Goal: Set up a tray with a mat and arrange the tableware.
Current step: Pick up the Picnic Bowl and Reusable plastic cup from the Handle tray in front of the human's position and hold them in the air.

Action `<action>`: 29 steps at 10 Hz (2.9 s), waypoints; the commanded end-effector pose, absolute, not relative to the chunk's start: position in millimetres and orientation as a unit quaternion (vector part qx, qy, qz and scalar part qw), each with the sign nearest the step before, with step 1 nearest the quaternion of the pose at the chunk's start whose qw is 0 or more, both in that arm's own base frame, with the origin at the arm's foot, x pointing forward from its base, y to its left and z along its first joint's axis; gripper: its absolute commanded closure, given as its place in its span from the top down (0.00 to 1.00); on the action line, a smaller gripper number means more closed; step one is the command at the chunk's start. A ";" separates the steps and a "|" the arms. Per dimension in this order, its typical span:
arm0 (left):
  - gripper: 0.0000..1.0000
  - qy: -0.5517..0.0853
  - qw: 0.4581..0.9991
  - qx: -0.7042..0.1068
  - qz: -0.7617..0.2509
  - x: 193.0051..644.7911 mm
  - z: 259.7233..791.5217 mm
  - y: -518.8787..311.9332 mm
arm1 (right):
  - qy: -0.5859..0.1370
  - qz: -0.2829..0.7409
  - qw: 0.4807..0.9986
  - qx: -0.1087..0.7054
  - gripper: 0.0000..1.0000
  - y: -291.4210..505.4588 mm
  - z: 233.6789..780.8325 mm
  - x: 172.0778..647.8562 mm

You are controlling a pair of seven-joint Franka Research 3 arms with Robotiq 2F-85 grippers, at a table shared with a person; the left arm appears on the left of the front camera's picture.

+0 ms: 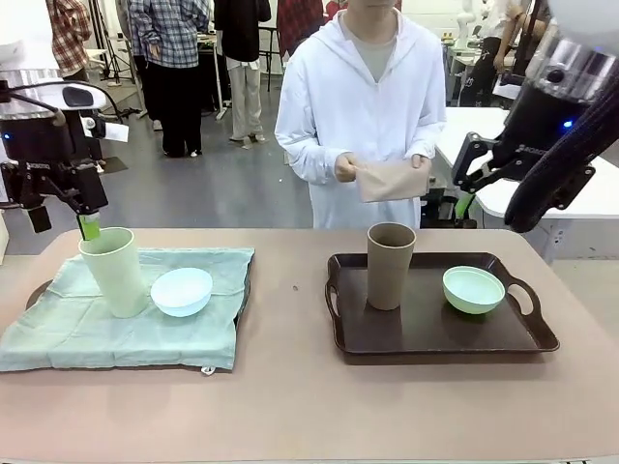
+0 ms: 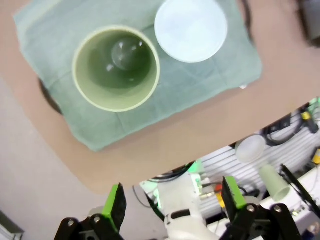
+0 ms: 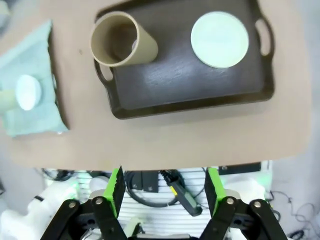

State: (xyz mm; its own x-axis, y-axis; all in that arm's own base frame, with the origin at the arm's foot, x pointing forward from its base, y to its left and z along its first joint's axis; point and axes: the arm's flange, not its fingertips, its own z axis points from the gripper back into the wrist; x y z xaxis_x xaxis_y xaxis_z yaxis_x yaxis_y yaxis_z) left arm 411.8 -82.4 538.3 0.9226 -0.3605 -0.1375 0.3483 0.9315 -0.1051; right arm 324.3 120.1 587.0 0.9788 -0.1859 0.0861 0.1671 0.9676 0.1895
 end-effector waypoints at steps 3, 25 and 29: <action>1.00 0.012 0.936 -0.271 -0.223 400.1 545.9 5.9 | -0.032 -0.100 0.948 0.300 0.82 -31.4 561.7 299.2; 1.00 0.032 0.780 -0.612 -0.125 312.5 488.9 190.3 | 0.001 -0.207 0.813 0.545 0.82 -310.7 519.3 195.6; 1.00 0.032 0.780 -0.612 -0.125 312.5 488.9 190.3 | 0.001 -0.207 0.813 0.545 0.82 -310.7 519.3 195.6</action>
State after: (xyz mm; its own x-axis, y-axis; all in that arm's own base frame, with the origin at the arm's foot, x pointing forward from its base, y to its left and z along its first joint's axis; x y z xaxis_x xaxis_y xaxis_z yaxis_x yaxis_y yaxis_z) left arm 315.4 190.0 487.2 0.9660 -0.2423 0.0897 0.1473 0.2310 -0.9618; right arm 196.5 -311.1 520.5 0.9094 -0.3448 -0.2324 0.3490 0.3292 0.8774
